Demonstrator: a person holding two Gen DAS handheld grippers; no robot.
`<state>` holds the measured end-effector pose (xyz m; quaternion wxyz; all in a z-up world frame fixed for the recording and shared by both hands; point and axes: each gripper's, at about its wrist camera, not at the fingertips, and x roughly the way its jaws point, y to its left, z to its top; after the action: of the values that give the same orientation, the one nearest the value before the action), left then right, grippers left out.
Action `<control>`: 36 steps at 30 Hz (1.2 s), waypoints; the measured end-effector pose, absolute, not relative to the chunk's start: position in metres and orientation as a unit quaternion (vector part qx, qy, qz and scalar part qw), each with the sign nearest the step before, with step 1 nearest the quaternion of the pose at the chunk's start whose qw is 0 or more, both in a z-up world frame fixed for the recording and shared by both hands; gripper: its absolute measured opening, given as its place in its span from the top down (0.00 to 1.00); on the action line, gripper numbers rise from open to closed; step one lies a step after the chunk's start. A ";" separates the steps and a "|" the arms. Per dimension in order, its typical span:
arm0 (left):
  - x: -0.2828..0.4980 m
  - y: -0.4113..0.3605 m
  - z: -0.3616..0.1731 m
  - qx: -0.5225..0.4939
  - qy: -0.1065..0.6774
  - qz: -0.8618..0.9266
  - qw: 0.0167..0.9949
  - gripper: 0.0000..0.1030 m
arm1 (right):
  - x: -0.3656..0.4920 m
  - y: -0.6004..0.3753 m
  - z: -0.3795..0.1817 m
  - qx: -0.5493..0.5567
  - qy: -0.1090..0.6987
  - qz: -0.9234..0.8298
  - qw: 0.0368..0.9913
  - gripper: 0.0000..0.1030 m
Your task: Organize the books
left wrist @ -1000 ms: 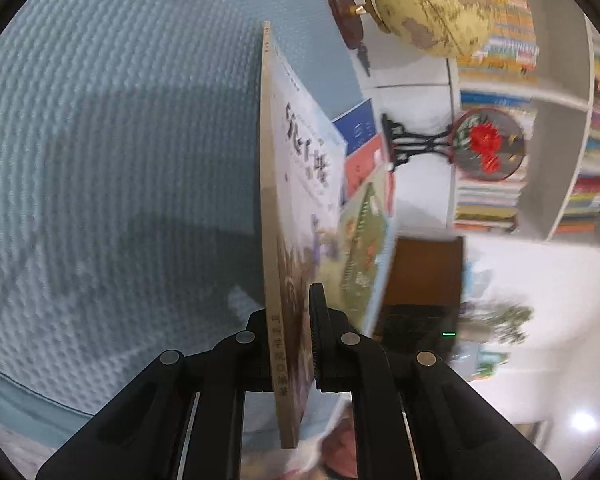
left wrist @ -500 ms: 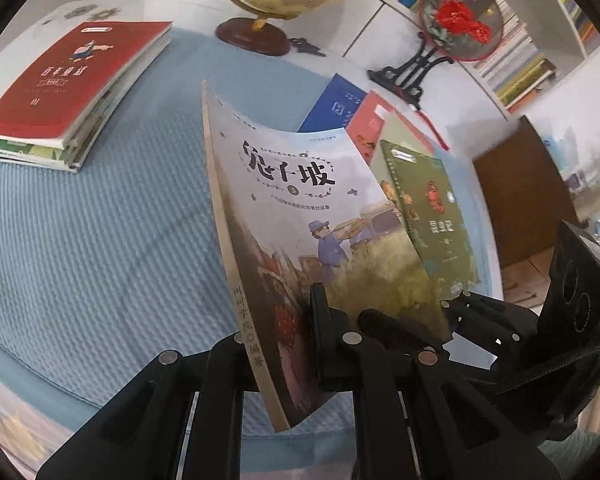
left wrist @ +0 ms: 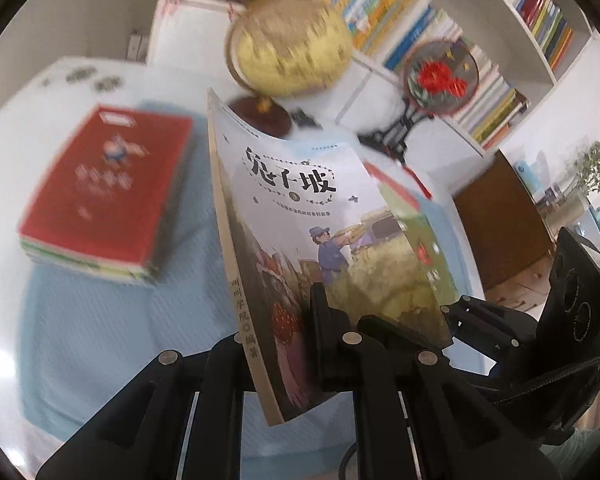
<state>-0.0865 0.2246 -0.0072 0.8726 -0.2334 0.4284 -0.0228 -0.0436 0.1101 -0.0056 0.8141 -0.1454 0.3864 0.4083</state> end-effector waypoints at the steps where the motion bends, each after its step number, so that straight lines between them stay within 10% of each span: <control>1: -0.085 0.236 -0.004 -0.231 0.425 -0.019 0.875 0.92 | -0.042 0.123 -0.003 -0.144 0.384 0.409 0.815 0.77; 36: -0.025 0.434 -0.104 -0.275 0.511 -0.037 0.813 0.75 | 0.016 0.328 -0.074 -0.171 0.474 0.360 0.785 0.72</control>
<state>-0.0253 0.4344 -0.1037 0.8134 -0.2754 0.5110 -0.0372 0.0163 0.3284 -0.0741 0.7848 -0.1714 0.4745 0.3599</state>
